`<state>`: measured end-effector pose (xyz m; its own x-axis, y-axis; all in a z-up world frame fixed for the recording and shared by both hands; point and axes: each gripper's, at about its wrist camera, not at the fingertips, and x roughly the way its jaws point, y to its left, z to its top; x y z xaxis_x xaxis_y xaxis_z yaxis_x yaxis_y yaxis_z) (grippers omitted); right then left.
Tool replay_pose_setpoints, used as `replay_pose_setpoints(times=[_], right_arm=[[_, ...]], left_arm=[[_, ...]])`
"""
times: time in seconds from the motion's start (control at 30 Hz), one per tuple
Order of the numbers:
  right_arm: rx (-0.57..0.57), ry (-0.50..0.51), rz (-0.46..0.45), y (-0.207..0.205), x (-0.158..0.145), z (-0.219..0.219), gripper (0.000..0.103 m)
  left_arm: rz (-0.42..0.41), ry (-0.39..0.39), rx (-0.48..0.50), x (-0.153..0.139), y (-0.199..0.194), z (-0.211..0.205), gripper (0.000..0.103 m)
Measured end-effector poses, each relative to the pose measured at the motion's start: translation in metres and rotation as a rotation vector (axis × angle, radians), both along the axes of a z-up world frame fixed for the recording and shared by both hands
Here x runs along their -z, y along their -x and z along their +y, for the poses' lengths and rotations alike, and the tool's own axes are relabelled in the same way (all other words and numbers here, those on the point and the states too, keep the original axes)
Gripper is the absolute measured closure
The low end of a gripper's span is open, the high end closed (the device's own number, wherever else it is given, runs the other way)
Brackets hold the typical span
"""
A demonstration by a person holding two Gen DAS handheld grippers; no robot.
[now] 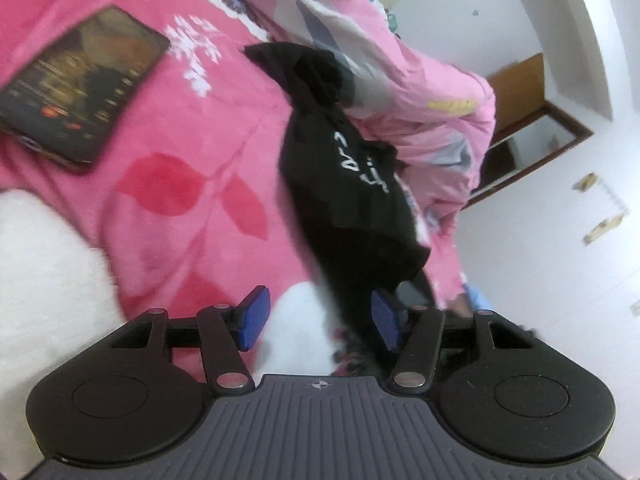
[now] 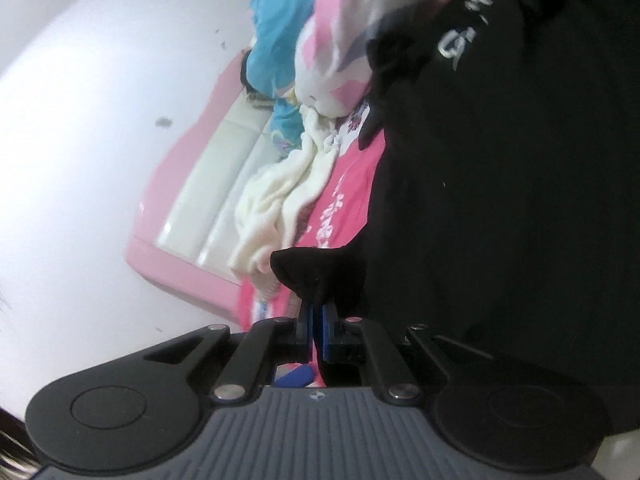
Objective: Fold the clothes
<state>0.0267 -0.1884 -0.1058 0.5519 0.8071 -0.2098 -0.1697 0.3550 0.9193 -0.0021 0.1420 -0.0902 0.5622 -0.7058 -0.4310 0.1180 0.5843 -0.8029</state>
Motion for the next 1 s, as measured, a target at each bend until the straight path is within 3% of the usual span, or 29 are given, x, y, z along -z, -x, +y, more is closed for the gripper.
replay_pose_setpoints(times=[0.13,0.3,0.43,0.53,0.63,0.8,0.87,1.0], right_arm=[[0.033,-0.107,0.034,-0.002,0.008,-0.008,0.098],[0.129,-0.170,0.054,-0.002,0.011,-0.029,0.098],[0.273,-0.093,0.117,0.001,0.015,-0.053,0.095],[0.340,-0.030,0.120,0.007,0.012,-0.066,0.094],[0.388,0.044,0.096,0.012,0.004,-0.072,0.086],[0.341,0.179,0.031,0.012,-0.015,-0.064,0.083],[0.295,0.217,0.019,0.011,-0.021,-0.053,0.075],[0.251,0.263,0.001,0.015,-0.030,-0.041,0.075]], left_arm=[[0.030,0.101,0.019,0.005,-0.017,-0.006,0.047],[-0.061,-0.038,0.080,-0.004,-0.018,-0.032,0.046],[-0.112,-0.142,0.139,-0.004,-0.012,-0.049,0.044],[-0.141,-0.205,0.164,-0.004,-0.009,-0.057,0.043],[-0.163,-0.246,0.178,-0.005,-0.006,-0.062,0.042],[-0.191,-0.291,0.183,-0.008,-0.006,-0.068,0.042],[-0.209,-0.313,0.181,-0.009,-0.005,-0.073,0.042],[-0.273,-0.391,0.216,-0.012,-0.003,-0.093,0.044]])
